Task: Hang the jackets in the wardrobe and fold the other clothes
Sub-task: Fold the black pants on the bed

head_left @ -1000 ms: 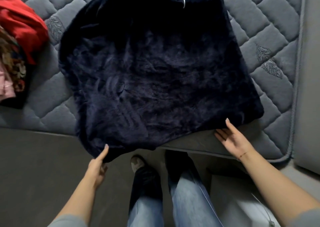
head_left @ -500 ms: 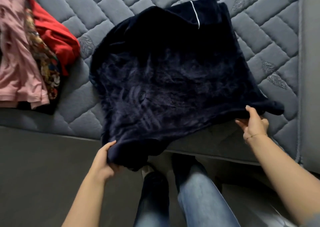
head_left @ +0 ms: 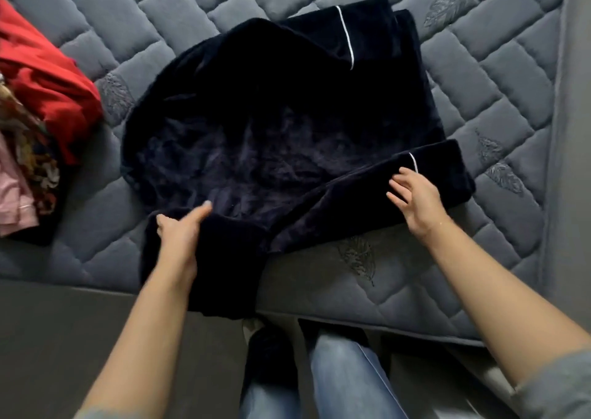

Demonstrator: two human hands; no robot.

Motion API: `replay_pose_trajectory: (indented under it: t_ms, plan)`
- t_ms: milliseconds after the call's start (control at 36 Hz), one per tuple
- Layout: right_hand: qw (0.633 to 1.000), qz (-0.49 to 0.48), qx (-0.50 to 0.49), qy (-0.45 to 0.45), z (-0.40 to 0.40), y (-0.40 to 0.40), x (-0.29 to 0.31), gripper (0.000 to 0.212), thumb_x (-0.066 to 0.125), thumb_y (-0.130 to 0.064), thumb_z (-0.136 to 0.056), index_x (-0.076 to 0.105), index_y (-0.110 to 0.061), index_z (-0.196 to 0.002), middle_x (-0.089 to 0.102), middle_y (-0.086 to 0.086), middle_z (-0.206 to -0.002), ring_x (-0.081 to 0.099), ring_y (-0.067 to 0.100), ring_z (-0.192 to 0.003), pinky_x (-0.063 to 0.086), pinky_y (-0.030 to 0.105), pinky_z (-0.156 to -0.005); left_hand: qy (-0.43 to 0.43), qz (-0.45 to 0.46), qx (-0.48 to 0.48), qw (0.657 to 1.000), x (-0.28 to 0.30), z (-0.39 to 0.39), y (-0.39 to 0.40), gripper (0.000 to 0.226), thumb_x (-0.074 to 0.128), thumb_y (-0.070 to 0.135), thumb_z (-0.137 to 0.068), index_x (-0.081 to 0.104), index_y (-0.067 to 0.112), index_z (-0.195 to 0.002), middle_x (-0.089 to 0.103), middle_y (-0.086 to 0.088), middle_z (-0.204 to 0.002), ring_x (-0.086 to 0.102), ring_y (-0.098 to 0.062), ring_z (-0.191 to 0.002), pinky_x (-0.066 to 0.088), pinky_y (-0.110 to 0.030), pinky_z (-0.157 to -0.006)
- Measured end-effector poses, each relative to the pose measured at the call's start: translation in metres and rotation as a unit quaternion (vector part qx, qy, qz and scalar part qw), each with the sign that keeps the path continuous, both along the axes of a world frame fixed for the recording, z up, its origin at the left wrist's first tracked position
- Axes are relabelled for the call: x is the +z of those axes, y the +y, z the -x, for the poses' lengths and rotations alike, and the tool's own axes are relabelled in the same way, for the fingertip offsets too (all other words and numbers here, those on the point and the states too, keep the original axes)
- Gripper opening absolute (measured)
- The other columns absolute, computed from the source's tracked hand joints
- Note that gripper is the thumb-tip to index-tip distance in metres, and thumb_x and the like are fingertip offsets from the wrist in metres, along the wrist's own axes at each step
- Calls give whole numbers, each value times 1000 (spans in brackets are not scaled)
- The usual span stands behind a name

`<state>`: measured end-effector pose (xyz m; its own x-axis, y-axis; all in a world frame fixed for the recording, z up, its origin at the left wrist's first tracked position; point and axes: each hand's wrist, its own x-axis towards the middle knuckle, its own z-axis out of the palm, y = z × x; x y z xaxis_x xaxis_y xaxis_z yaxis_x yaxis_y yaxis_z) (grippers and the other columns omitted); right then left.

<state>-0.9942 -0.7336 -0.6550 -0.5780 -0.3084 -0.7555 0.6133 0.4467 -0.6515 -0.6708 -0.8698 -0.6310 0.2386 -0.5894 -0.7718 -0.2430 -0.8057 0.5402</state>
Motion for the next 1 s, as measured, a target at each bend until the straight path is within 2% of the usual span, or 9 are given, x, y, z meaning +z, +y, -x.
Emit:
replay_pose_trajectory:
  t_ms: [83, 167, 250, 333, 444, 556, 750, 889, 1000]
  plan:
    - [979, -36, 107, 172, -2, 32, -1, 28, 50, 4, -92, 61, -11, -113, 63, 10, -113, 58, 17, -106, 49, 17, -82, -225, 144, -191, 945, 8, 39, 37, 101, 78, 21, -77, 12, 7, -153, 1, -20, -158, 12, -37, -144, 13, -39, -117]
    - [917, -65, 216, 330, 3, 60, -4, 34, 51, 10, -86, 65, -14, -105, 63, 11, -118, 58, 17, -104, 47, 12, -86, -201, 247, -388, 865, -2, 73, 66, 79, 74, 21, -81, 32, 13, -147, 9, -13, -159, 11, -33, -145, 15, -46, -117]
    - [824, -95, 331, 450, 22, 74, -9, 33, 56, 11, -84, 65, -4, -113, 54, 14, -132, 48, 30, -123, 33, 28, -108, -160, 229, -528, 802, -25, 99, 77, 68, 69, 32, -86, 39, 19, -145, 20, -7, -158, 17, -26, -145, 16, -45, -117]
    - [735, -84, 438, 510, 39, 72, -15, 44, 63, 4, -85, 59, -2, -128, 43, 19, -145, 39, 36, -135, 29, 44, -113, -160, 208, -590, 764, -46, 117, 75, 61, 62, 40, -90, 42, 20, -143, 37, -4, -147, 34, -22, -135, 24, -38, -112]
    - [645, -62, 566, 510, 48, 54, -26, 56, 62, -21, -93, 43, -15, -144, 26, 11, -156, 22, 28, -145, 20, 50, -117, -119, 212, -547, 801, -59, 131, 53, 23, 64, 28, -90, 60, 16, -109, 60, 0, -109, 56, -20, -104, 41, -33, -85]
    - [570, -113, 619, 529, 54, 38, -41, 59, 48, -38, -98, 29, -21, -151, 20, 8, -159, 16, 26, -147, 16, 50, -118, -130, 283, -454, 835, -59, 132, 25, 9, 57, 22, -96, 60, 16, -91, 64, 1, -84, 59, -21, -78, 37, -29, -67]
    - [560, -175, 623, 517, 62, 23, -68, 61, 31, -49, -98, 7, -29, -150, 10, 2, -161, 10, 26, -148, 4, 47, -118, -150, 266, -489, 817, -60, 145, 8, 21, 58, 42, -92, 57, 22, -85, 56, 9, -72, 53, -15, -69, 34, -30, -61]
    - [551, -158, 617, 540, 68, 21, -68, 60, 33, -48, -98, 20, -24, -152, 18, 7, -159, 18, 28, -147, 15, 51, -118, -162, 187, -639, 728, -66, 144, 3, 43, 59, 63, -80, 52, 21, -73, 56, 8, -68, 52, -13, -66, 37, -31, -55]
    - [522, -103, 583, 614, 58, 27, -62, 56, 39, -35, -98, 29, -16, -150, 22, 9, -157, 21, 26, -145, 19, 50, -116, -215, 225, -559, 768, -69, 147, 4, 27, 59, 45, -90, 56, 20, -78, 58, 7, -79, 55, -19, -76, 37, -34, -59]
